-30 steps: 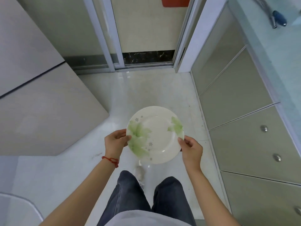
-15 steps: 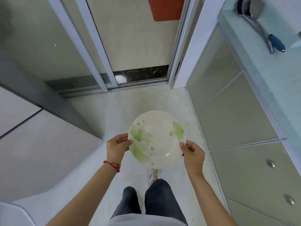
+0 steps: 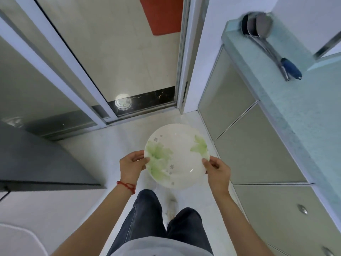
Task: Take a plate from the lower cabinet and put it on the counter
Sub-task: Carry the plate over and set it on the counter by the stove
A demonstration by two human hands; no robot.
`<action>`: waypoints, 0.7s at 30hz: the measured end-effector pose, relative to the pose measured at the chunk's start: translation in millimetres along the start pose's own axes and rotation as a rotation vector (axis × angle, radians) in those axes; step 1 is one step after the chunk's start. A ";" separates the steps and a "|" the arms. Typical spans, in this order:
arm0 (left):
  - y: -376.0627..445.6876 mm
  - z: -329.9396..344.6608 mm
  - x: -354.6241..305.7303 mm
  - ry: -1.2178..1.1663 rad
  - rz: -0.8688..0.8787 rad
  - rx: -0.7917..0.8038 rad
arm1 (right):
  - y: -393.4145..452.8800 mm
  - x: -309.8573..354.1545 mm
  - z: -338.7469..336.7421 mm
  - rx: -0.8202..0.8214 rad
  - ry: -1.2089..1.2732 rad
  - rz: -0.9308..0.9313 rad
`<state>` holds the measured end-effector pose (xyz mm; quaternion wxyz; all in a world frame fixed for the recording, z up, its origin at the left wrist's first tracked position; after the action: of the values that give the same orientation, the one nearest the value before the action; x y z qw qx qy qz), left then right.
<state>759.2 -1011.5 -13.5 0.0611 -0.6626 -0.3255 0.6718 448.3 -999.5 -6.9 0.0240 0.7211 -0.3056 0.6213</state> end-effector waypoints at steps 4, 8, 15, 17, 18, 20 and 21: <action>29.4 26.8 -18.4 0.036 -0.008 0.075 | 17.2 1.7 -1.7 -0.074 0.024 0.049; 58.4 55.8 -43.7 0.109 0.005 0.182 | 25.4 7.3 -6.0 -0.193 0.062 0.085; 92.0 118.1 -75.2 0.222 0.004 0.400 | 23.8 13.7 -22.1 -0.399 0.172 0.134; 94.4 138.7 -79.3 0.249 0.005 0.456 | 18.7 11.4 -30.1 -0.461 0.203 0.155; 94.5 149.2 -81.1 0.264 0.010 0.486 | 15.5 9.8 -34.4 -0.491 0.215 0.164; 92.0 170.5 -83.1 0.297 0.020 0.552 | 8.6 5.8 -44.5 -0.552 0.236 0.179; 89.7 181.1 -83.4 0.313 0.025 0.584 | 4.9 4.1 -50.4 -0.581 0.236 0.185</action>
<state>631.7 -1188.9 -5.3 0.2894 -0.7164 -0.0976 0.6273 401.8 -984.4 6.6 0.2075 0.5761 -0.5297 0.5869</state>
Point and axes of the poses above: each hand's wrist, its own y-axis towards the middle knuckle, its own z-axis out of the palm, x = y × z, the point moved 10 cm from there along y, towards the middle knuckle, and after that the axes turned 1 degree about -x, right-handed, at the moved point
